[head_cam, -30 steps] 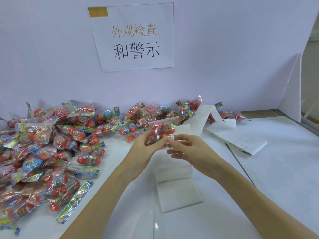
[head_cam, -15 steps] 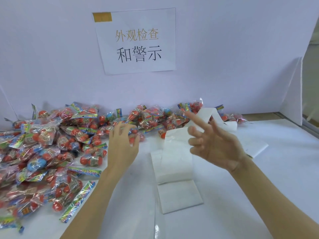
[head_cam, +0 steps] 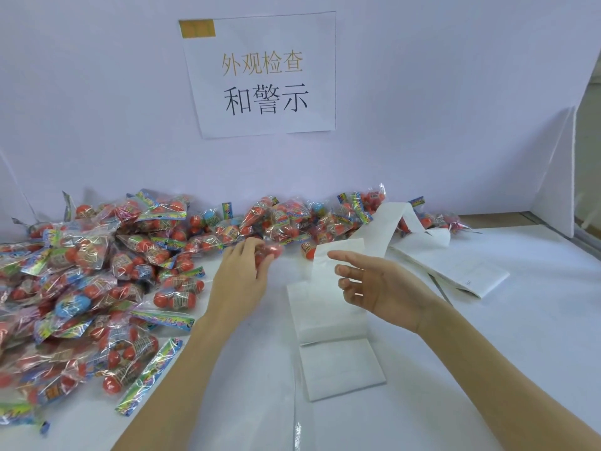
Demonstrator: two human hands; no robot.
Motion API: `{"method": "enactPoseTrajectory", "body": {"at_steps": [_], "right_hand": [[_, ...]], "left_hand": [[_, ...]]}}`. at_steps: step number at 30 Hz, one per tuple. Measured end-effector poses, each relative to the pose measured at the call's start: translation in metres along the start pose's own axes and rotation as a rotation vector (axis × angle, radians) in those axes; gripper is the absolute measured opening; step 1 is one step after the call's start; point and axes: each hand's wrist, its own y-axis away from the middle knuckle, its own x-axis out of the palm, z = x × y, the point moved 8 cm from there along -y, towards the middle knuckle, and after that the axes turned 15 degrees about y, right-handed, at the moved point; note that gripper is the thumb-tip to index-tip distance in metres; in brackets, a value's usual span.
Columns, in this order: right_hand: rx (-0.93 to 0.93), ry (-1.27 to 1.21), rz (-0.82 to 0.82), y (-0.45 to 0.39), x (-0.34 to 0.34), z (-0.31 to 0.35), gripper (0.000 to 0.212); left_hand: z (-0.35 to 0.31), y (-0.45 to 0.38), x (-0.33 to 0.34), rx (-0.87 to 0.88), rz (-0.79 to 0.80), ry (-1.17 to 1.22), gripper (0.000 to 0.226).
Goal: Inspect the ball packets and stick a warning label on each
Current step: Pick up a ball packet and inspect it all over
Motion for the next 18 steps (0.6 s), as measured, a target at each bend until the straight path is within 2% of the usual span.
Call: {"method": "enactPoseTrajectory", "body": {"at_steps": [2, 4, 7, 9, 13, 16, 18], "right_hand": [[-0.012, -0.016, -0.04, -0.001, -0.004, -0.001, 0.033], [-0.057, 0.061, -0.111, -0.001, -0.008, 0.003, 0.04], [-0.154, 0.258, -0.197, 0.0, -0.005, 0.012, 0.053], [-0.194, 0.32, -0.19, 0.0, 0.003, 0.016, 0.051], [-0.185, 0.342, -0.311, 0.002, -0.004, 0.018, 0.041], [-0.202, 0.415, -0.355, 0.002, -0.01, 0.021, 0.022], [-0.197, 0.474, -0.344, 0.002, -0.009, 0.023, 0.02]], "left_hand": [[-0.007, 0.0, -0.001, -0.031, -0.042, 0.183, 0.017], [-0.015, 0.0, 0.003, -0.095, -0.029, 0.454, 0.024], [-0.029, 0.005, 0.018, -0.223, 0.078, 0.793, 0.033], [-0.039, 0.011, 0.029, -0.273, 0.173, 0.912, 0.037], [-0.048, 0.015, 0.037, -0.29, 0.205, 0.939, 0.034], [-0.046, 0.016, 0.035, -0.316, 0.168, 0.932, 0.048], [-0.043, 0.015, 0.03, -0.305, 0.107, 0.879, 0.035]]}}
